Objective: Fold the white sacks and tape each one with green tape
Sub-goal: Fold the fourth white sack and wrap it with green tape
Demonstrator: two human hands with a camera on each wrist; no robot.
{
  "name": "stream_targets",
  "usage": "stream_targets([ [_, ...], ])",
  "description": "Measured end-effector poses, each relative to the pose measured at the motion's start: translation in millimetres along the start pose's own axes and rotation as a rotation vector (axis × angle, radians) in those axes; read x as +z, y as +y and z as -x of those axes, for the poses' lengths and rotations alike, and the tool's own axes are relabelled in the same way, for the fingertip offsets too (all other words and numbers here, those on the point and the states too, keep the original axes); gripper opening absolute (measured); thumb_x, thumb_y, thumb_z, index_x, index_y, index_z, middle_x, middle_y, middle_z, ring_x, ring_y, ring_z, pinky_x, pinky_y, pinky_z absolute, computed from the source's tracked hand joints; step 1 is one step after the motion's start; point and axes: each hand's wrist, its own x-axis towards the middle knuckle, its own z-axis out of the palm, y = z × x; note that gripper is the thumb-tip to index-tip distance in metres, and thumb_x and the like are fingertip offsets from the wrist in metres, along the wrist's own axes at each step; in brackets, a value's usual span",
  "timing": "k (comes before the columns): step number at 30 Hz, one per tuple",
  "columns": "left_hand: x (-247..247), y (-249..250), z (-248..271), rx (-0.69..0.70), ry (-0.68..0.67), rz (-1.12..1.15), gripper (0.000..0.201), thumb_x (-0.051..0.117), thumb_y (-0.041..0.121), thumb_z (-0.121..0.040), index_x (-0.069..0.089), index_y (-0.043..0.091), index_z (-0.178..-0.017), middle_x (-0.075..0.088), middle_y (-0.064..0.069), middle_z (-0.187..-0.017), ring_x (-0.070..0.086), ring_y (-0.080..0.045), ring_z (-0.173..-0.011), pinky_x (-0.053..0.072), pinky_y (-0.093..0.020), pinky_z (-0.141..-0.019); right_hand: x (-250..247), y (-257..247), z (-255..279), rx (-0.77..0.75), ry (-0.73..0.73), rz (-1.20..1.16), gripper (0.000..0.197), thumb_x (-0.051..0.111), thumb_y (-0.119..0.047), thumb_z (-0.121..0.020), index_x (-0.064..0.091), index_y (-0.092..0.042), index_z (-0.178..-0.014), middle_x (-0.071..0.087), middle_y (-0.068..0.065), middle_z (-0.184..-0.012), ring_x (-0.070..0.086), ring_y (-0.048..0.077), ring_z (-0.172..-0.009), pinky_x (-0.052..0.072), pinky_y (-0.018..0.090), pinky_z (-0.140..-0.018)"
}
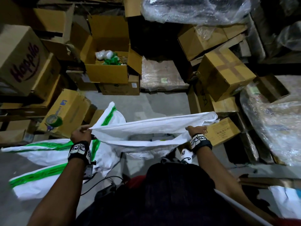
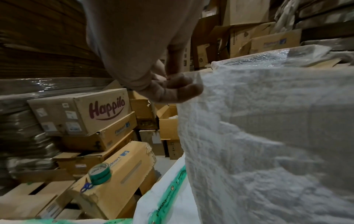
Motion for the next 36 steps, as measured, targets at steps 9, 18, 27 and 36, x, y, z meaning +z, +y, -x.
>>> stream_targets([
  [9,-13.8,41.1,56.5,0.044,-0.145,-0.462,0.031,0.074,0.044,-0.087,0.075,0.014,-0.095,0.071,-0.018,-0.100,0.065,-0.041,-0.100,0.049,-0.039,-0.081,-7.1,1.8,15.5,-0.445,0.106,0.444,0.060,0.062,-0.009,-0.089,0.039,-0.010,-0.144,0.063,0.027,-0.119,0.061,0.046,-0.109,0.049,0.048,-0.089],
  [18,-16.0,64.1,46.8,-0.139,-0.050,-0.269,0.038,0.048,0.021,-0.102,0.059,-0.004,-0.129,0.064,-0.025,-0.124,0.062,-0.039,-0.114,0.054,-0.042,-0.093,-52.1,-2.3,-4.9,-0.352,0.225,0.484,0.034,0.064,-0.011,-0.086,0.070,-0.009,-0.119,0.067,0.025,-0.114,0.062,0.043,-0.106,0.052,0.043,-0.084],
  [27,-10.4,41.0,50.8,-0.162,-0.107,-0.003,0.026,0.062,0.023,-0.096,0.051,0.008,-0.079,0.065,-0.027,-0.084,0.064,-0.024,-0.043,0.056,-0.041,-0.039,-48.4,-20.0,-12.3,-0.628,0.189,0.767,0.121,0.076,0.004,-0.070,0.007,-0.055,-0.151,0.004,0.015,-0.161,0.021,0.044,-0.142,0.047,0.061,-0.096],
  [36,-30.8,12.9,65.1,-0.009,-0.112,-0.032,0.016,0.072,0.005,-0.089,0.059,0.009,-0.082,0.057,-0.022,-0.065,0.057,-0.026,-0.041,0.056,-0.036,-0.043,-31.5,-79.6,-26.4,-0.717,-0.022,1.163,0.084,0.069,-0.013,-0.082,0.033,-0.044,-0.152,-0.021,0.005,-0.165,-0.013,0.034,-0.152,0.025,0.055,-0.115],
])
